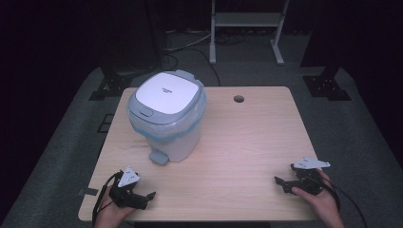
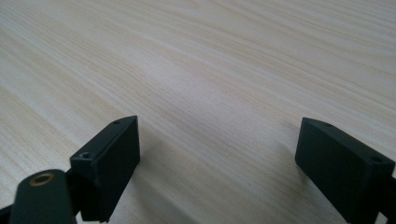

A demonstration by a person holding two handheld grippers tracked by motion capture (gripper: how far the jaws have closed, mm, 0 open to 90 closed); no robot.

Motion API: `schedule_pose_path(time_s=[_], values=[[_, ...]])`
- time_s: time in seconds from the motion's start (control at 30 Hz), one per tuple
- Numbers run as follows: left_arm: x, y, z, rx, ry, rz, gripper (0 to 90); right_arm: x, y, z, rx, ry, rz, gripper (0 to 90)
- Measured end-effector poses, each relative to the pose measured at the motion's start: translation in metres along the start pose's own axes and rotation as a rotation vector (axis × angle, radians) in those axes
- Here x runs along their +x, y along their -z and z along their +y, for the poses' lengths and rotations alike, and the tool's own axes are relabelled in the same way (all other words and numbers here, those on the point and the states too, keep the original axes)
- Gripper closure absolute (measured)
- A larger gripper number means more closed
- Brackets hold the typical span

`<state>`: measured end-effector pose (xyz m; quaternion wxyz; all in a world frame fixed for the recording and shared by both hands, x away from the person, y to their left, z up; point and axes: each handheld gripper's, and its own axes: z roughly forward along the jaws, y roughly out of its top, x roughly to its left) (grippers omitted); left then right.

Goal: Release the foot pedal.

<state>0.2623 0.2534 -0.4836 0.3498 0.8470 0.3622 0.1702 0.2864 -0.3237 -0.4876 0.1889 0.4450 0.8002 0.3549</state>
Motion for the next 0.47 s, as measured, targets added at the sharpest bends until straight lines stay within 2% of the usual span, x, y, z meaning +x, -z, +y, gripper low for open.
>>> schedule_pose_path(time_s=[0.13, 0.47], values=[[0.002, -0.0016, 0.0007, 0.002, 0.011, -0.014, 0.0, -0.0002, -0.0002, 0.0, 0.001, -0.001, -0.004, 11.8], [0.003, -0.0022, 0.0014, 0.002, 0.011, -0.013, 0.0, -0.0002, -0.0002, 0.0, 0.001, -0.001, -0.004, 11.8]])
